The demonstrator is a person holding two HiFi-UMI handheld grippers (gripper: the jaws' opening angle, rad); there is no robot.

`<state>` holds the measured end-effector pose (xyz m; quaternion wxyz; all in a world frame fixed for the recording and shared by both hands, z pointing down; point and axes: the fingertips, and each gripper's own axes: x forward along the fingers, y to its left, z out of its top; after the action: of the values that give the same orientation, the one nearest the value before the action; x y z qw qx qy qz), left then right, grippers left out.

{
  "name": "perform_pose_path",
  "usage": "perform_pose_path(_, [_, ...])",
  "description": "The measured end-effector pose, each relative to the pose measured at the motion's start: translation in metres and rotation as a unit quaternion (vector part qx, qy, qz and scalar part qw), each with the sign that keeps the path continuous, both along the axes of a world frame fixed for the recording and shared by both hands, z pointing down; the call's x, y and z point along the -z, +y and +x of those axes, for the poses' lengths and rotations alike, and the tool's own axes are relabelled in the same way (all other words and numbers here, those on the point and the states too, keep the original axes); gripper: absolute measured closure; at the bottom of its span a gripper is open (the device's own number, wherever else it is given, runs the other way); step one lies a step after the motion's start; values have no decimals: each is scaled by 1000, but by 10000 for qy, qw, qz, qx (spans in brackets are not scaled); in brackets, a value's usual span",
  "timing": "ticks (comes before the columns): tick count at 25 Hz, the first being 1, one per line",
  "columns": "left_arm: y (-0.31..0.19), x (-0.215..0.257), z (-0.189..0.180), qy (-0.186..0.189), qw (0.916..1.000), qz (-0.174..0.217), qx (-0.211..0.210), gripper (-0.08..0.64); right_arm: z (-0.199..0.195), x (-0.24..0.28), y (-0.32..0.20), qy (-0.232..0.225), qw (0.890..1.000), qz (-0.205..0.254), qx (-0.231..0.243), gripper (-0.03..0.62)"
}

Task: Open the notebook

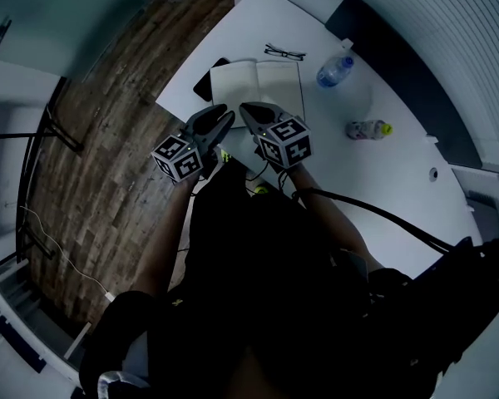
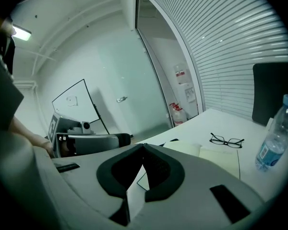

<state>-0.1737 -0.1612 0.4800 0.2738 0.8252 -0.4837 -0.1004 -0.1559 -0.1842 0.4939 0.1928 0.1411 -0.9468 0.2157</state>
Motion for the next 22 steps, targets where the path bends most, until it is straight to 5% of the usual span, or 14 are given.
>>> perform_pose_path(10, [10, 38, 39, -481, 9975, 499, -120, 528, 31, 40, 15, -393, 9982, 442, 18, 569])
perform_pose_path(22, [66, 53, 97, -572, 9964, 594, 175, 546, 87, 60, 60, -684, 9962, 536, 93, 569])
